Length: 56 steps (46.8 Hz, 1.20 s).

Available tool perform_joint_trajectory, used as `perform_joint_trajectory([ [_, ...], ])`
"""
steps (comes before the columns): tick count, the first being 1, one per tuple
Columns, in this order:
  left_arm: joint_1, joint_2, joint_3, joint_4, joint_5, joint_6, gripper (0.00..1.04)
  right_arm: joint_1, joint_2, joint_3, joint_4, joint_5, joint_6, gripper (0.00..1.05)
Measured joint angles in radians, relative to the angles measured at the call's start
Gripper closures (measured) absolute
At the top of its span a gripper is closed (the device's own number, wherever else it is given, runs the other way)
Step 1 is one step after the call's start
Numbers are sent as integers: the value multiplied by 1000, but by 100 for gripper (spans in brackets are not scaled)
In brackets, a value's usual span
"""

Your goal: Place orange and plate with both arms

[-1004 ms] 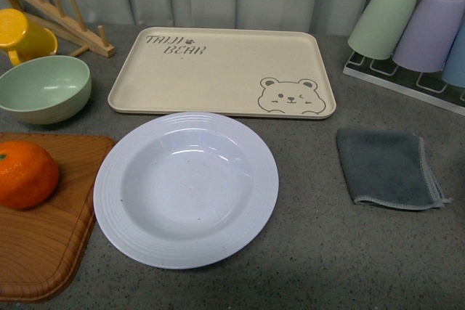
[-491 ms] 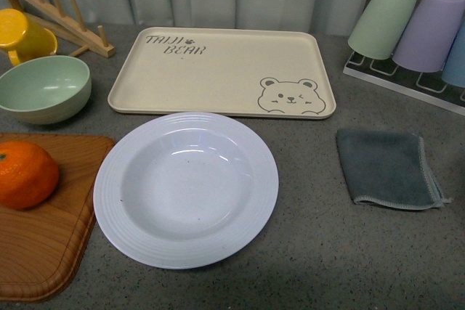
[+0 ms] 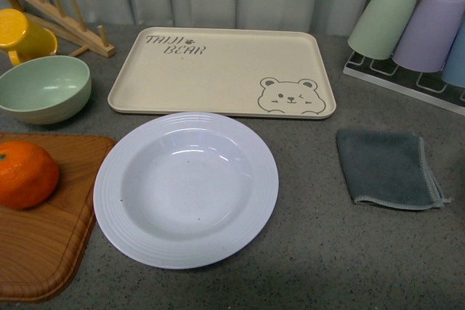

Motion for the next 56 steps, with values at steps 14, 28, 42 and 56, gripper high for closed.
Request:
perform_joint_trajectory([
  [14,-38,21,12,-46,-125,-20,7,0,0,0,0,0,0,9],
  [28,-40,328,68,62,-284,-104,7,-1,0,0,0,0,0,9],
  [42,-22,1090,303,354,-81,-143,7,-1,0,0,0,0,0,9],
  [56,-37,1504,456,403,-87,-127,7,-1,0,0,0,0,0,9],
])
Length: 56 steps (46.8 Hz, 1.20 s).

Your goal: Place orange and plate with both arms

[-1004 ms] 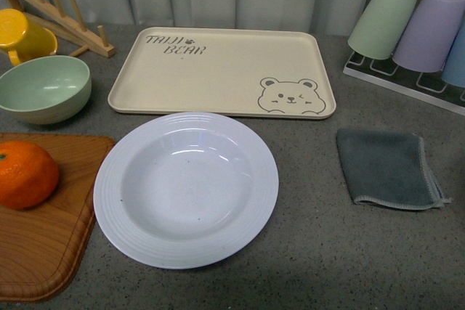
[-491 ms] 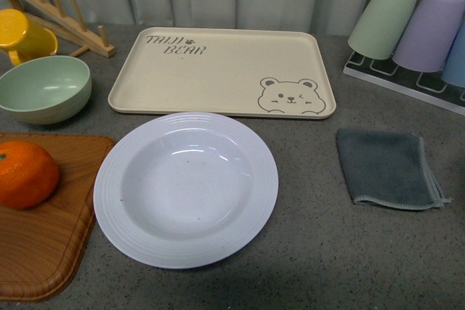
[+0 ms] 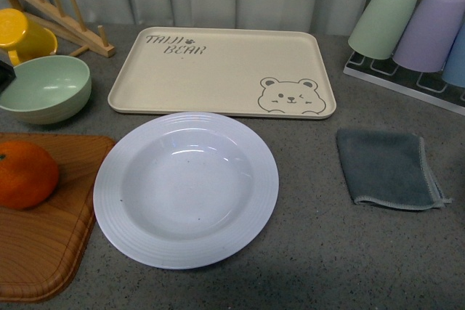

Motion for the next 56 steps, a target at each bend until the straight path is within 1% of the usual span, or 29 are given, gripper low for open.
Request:
perform_joint_trajectory([
  [9,-3,75,22,-30,-34,25,7,0,0,0,0,0,0,9],
  [12,2,93,35,-75,-52,38,7,0,0,0,0,0,0,9],
  [15,10,108,37,-84,-66,50,7,0,0,0,0,0,0,9],
  [27,21,137,53,-129,-53,58,7,0,0,0,0,0,0,9],
  [31,25,164,58,-121,-39,51,7,0,0,0,0,0,0,9],
  [47,51,245,87,-123,-37,31,7,0,0,0,0,0,0,9],
  [49,51,246,88,-124,-36,29,10,0,0,0,0,0,0,9],
  [54,51,246,90,-127,-34,25,27,0,0,0,0,0,0,9],
  [56,51,246,91,-127,-33,25,32,0,0,0,0,0,0,9],
])
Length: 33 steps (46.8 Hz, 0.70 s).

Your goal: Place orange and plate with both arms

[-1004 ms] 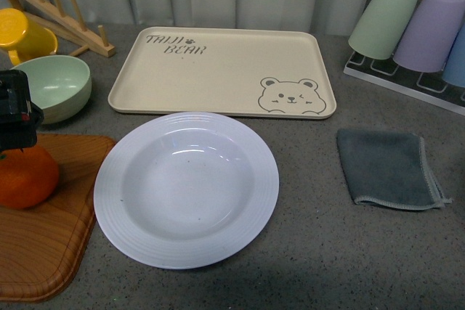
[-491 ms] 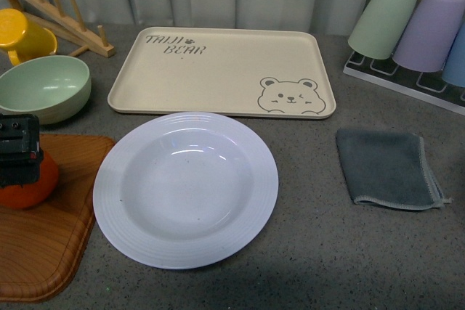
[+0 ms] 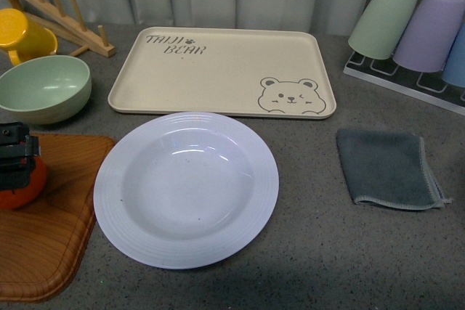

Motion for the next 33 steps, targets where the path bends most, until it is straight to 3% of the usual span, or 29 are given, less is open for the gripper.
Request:
perform_joint_trajectory([
  [6,0,-1,0,-3,0,-2,39,0,0,0,0,0,0,9],
  [17,-23,-38,2,-30,6,-18,40,0,0,0,0,0,0,9],
  [33,-256,-98,77,-79,-10,-126,40,0,0,0,0,0,0,9],
])
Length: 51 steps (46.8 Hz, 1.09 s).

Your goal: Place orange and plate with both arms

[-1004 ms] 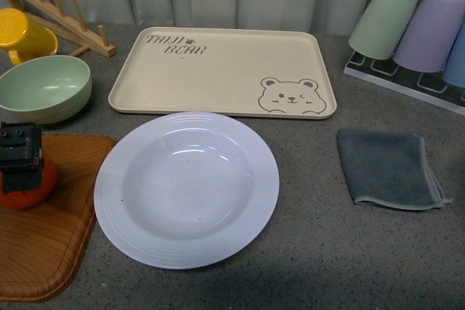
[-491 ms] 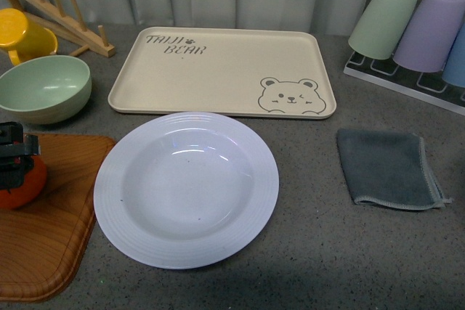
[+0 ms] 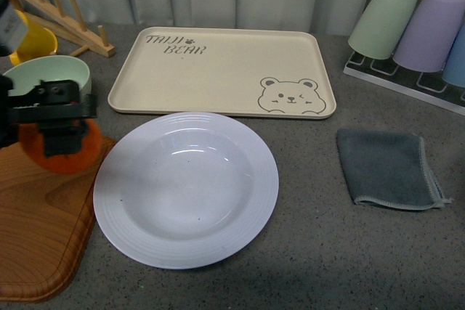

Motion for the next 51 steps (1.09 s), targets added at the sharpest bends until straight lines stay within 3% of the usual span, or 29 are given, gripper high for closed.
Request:
perform_joint_trajectory([
  [8,-116,41,38,-6,-4,-57,40,0,0,0,0,0,0,9],
  [22,-243,135,92,-7,-24,-90,40,0,0,0,0,0,0,9],
  [42,-283,256,134,19,-31,-110,40,0,0,0,0,0,0,9],
  [51,-280,263,141,20,-35,-111,13,0,0,0,0,0,0,9],
])
